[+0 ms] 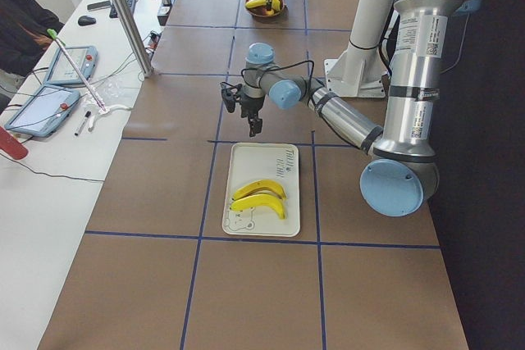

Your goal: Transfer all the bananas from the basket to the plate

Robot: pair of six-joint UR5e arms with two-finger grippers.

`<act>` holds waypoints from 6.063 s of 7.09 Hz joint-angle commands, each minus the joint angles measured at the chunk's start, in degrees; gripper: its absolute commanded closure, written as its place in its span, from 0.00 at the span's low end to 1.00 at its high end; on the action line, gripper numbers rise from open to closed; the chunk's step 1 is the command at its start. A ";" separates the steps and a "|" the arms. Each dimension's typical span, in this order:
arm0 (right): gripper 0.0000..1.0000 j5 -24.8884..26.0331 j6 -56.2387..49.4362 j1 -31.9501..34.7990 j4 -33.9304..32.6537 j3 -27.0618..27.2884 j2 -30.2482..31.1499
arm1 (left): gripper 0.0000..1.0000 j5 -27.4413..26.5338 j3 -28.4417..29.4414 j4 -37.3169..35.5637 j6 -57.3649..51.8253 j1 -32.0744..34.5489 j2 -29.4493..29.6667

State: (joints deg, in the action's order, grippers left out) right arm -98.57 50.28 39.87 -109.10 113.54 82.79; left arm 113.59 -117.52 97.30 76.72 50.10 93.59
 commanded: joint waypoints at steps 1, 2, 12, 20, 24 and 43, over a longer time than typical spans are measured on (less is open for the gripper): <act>0.08 -0.13 0.00 0.74 -0.06 -0.25 0.00 | 0.00 -0.03 0.01 0.00 0.01 0.00 0.02; 0.08 -0.13 0.00 0.83 -0.06 -0.25 0.00 | 0.00 -0.03 0.09 0.00 0.01 0.00 0.02; 0.91 -0.75 0.09 2.49 -0.15 -0.34 -0.09 | 0.00 -0.12 0.18 0.00 -0.07 0.00 0.02; 1.00 -23.76 0.61 8.41 -8.24 7.92 -21.76 | 0.00 1.28 0.36 0.43 0.01 -0.09 2.81; 1.00 -22.55 15.17 -3.89 20.26 5.82 -23.03 | 0.00 7.25 0.10 2.45 6.37 -2.89 14.67; 1.00 -19.56 17.14 -8.14 29.21 4.85 -24.87 | 1.00 -4.25 15.65 39.90 41.15 -17.49 30.25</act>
State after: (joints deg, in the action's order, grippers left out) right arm -118.19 67.42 31.73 -79.89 118.38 57.85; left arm 109.30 -101.87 137.19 118.18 32.61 124.01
